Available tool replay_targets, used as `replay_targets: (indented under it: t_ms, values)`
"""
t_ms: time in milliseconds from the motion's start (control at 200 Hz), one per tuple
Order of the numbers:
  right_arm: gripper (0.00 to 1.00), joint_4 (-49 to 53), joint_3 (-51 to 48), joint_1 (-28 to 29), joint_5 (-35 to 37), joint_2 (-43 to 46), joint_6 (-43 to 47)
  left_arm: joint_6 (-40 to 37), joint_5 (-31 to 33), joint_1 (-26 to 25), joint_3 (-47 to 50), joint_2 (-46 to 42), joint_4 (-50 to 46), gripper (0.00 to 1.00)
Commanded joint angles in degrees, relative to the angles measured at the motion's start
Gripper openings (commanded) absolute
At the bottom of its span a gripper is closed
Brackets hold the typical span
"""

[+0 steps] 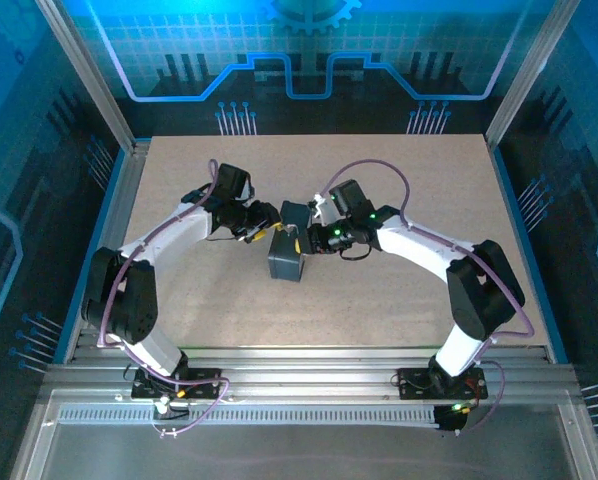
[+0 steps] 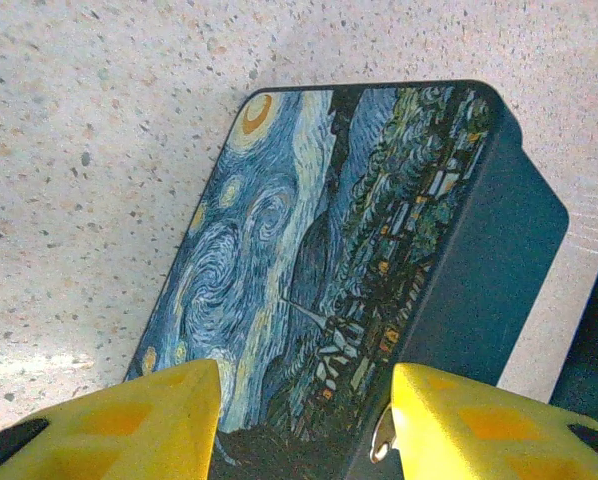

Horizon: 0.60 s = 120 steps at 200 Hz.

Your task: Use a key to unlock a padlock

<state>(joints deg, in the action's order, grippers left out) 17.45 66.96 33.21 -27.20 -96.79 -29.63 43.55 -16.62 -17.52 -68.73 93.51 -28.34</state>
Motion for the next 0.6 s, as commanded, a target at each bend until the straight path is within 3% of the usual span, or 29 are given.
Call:
replay_targets:
  t_ms: [0, 110, 270, 420, 595]
  values:
    - [0.18, -0.3, 0.4, -0.2, 1.7, -1.3, -2.4, 0.0, 3.8, 0.0, 2.0, -0.8, -2.5, 0.48]
    - [0.2, -1.0, 0.8, -0.5, 1.0, -0.9, -2.9, 0.0, 3.8, -0.1, 2.6, -1.2, -2.5, 0.48]
    - [0.4, 2.4, 3.9, -0.6, 1.1, -1.1, -0.4, 0.0, 3.6, -0.1, 2.7, -1.3, -2.4, 0.47]
    - [0.39, 2.0, 4.5, -2.2, 0.7, -1.9, -0.9, 0.0, 3.3, -0.2, 2.7, -1.2, -2.2, 0.47]
    - [0.31, 2.4, 6.5, -2.5, 0.0, -4.0, -0.6, 0.0, 3.3, -0.2, 2.6, -1.3, -2.5, 0.47]
